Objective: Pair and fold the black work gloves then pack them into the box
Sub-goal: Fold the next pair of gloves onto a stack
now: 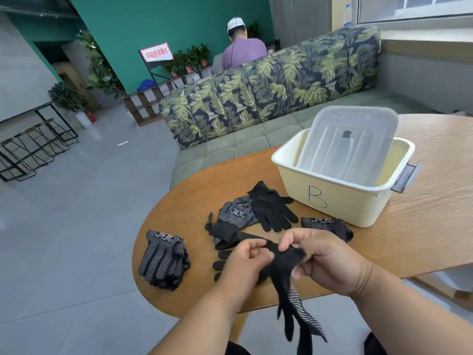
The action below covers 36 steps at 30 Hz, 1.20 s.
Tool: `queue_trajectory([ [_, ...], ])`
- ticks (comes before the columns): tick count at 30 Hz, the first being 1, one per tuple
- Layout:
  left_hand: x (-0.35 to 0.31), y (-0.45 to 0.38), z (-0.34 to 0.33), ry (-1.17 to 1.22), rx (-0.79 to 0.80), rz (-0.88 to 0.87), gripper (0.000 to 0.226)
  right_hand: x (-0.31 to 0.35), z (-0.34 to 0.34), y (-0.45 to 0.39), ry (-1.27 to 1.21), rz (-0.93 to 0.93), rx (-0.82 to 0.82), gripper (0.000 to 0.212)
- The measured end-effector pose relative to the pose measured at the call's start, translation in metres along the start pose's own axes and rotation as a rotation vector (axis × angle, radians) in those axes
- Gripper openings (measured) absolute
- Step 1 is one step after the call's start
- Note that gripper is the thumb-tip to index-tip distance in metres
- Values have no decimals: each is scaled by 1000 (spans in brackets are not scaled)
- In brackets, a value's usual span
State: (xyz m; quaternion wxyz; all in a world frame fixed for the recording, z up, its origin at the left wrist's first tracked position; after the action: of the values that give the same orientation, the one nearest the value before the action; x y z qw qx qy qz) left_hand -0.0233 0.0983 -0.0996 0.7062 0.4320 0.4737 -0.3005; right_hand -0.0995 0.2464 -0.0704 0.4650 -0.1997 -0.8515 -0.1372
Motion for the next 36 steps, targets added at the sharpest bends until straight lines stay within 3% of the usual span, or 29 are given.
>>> queue_trajectory([
  [2, 3, 2, 7, -230, -54, -132, 34, 1, 2, 2, 33, -9, 19, 25],
  [5, 8, 12, 8, -905, -34, -347, 38, 5, -2, 4, 142, -23, 3, 18],
  [8, 12, 15, 12, -1035, -96, -440, 12, 9, -9, 1, 272, 12, -25, 19],
  [11, 19, 17, 7, -1078, -109, -488, 15, 13, -11, -1, 437, 109, -140, 11],
  [15, 45, 11, -3, -876, 62, -470, 18, 26, -15, 3, 747, 340, -333, 21],
  [16, 44, 13, -4, -927, 41, -515, 13, 28, -16, 4, 742, 361, -352, 22],
  [19, 25, 28, 7, -777, -48, -511, 4, 27, -18, 4, 599, 299, -405, 28],
  [23, 24, 37, 30, 261, 45, -45, 42, 6, -34, -6, 430, 38, -444, 25],
  [25, 19, 39, 44, 611, 102, 88, 63, -9, -58, -16, 115, -52, -364, 16],
  [27, 9, 42, 53, 865, 213, 174, 79, -17, -61, -26, -121, -36, -385, 17],
  [29, 4, 41, 65, 906, 171, 185, 82, -22, -50, -29, -175, -44, -482, 21],
  [33, 21, 27, 81, 692, -44, 203, 80, -27, -22, -15, 233, -161, -644, 6],
  [36, 27, 19, 80, 630, -56, 194, 67, -29, -14, -5, 354, -219, -733, 11],
])
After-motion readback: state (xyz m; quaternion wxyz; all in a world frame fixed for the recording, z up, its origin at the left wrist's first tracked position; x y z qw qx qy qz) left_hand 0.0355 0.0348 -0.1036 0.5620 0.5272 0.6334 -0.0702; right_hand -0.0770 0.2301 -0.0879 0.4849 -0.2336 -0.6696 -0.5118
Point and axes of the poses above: each hand's wrist, its own y-axis away from the middle knuckle, its own z-axis out of the back of the hand, x = y × z, the point moved 5 cm from there along -y, towards the middle knuckle, and after that the axes turned 1 degree about -x, right-handed, at the moved point
